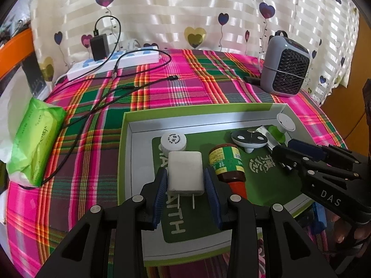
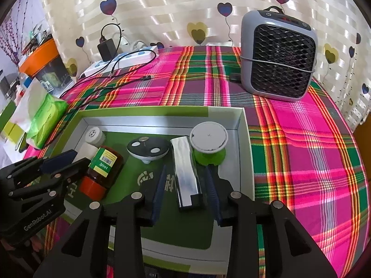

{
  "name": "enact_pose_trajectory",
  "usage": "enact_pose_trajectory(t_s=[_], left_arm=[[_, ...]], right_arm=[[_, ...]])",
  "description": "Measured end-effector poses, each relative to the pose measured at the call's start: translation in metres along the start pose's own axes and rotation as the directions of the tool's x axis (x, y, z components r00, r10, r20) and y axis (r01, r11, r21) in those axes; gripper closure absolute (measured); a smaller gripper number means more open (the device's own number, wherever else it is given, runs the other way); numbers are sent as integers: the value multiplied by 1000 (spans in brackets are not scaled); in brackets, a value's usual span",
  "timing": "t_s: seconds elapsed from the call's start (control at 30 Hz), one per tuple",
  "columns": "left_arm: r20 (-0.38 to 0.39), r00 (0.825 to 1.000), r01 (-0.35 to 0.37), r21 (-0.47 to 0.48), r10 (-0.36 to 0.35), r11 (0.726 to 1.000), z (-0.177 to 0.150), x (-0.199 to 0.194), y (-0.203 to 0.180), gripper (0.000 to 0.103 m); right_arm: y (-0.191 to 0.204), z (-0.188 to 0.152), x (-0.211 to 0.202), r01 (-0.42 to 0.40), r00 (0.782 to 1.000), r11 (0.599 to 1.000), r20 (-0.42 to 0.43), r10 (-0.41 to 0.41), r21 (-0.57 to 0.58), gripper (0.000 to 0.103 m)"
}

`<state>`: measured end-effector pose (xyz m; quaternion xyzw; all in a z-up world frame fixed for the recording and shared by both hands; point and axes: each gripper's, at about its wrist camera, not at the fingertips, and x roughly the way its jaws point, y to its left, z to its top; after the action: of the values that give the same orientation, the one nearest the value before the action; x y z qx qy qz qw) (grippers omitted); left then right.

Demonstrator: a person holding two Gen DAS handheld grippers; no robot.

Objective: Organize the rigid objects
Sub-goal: 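Lower and release the charger with the left tool while the right tool releases the silver stick, then withdraw both tools from the box toward the remaining items beside it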

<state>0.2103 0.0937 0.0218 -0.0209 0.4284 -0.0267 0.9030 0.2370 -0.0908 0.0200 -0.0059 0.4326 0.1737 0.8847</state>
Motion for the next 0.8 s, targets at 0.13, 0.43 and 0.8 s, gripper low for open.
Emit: enact_pose_trajectory(t_s=[0.13, 0.43, 0.8], left_arm=[[9, 1000, -1, 1, 1, 1000, -4, -8, -2, 71], [47, 999, -7, 3, 7, 1000, -13, -33, -5, 71], [79, 997, 13, -27, -11, 1000, -39, -67, -3, 71]], right_arm=[[2, -2, -7, -2, 1000, 1000, 10, 2, 0, 67], [5, -12, -28, -6, 999, 1000, 37, 6, 10, 67], [5, -34, -62, 27, 996, 999, 89, -29, 27, 67]])
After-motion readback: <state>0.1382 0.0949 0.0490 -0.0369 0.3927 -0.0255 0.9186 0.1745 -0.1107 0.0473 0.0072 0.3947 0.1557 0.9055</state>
